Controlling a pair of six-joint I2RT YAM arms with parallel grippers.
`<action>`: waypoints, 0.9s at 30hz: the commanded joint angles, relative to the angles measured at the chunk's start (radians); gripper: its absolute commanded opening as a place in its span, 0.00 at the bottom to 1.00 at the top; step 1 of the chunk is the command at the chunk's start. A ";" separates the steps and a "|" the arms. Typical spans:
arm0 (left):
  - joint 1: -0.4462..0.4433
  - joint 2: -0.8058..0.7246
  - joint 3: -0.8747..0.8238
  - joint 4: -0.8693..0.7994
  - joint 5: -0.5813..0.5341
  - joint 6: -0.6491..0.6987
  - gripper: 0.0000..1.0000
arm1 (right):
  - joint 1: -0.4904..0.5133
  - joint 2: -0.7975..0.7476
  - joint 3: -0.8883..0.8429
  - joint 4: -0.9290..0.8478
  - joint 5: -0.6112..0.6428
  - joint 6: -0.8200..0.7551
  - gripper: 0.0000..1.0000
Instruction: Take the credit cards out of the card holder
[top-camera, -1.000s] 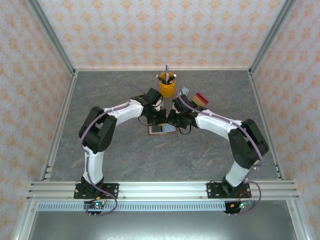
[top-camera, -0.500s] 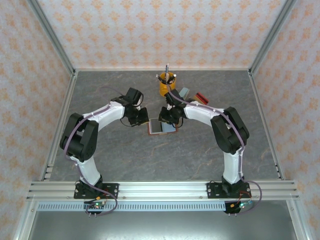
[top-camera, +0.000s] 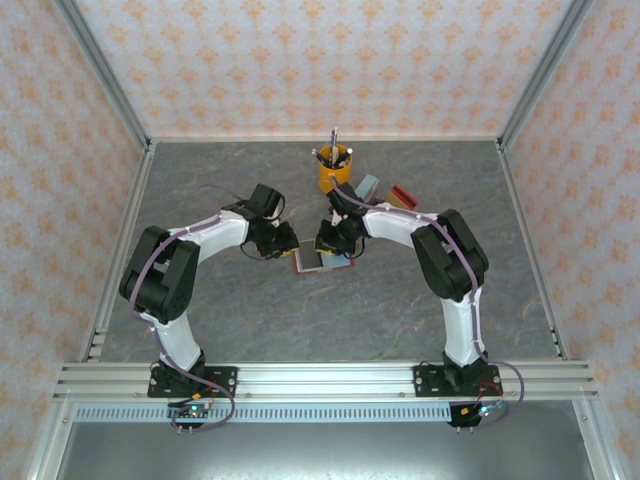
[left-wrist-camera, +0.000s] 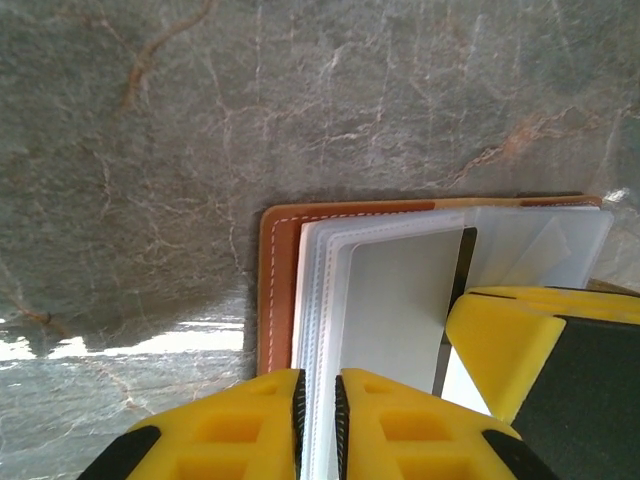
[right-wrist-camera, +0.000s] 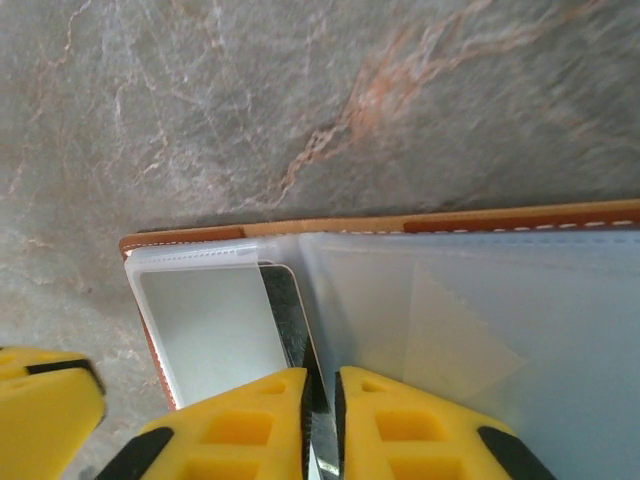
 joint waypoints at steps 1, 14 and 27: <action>0.002 -0.010 -0.012 0.046 0.046 -0.014 0.18 | 0.003 -0.026 -0.054 0.051 -0.077 0.066 0.14; -0.004 0.038 -0.012 0.019 0.058 0.010 0.14 | 0.000 -0.035 -0.077 0.022 -0.067 0.014 0.14; -0.004 0.111 0.006 -0.041 -0.015 0.042 0.11 | -0.008 -0.031 -0.091 0.012 -0.083 -0.046 0.17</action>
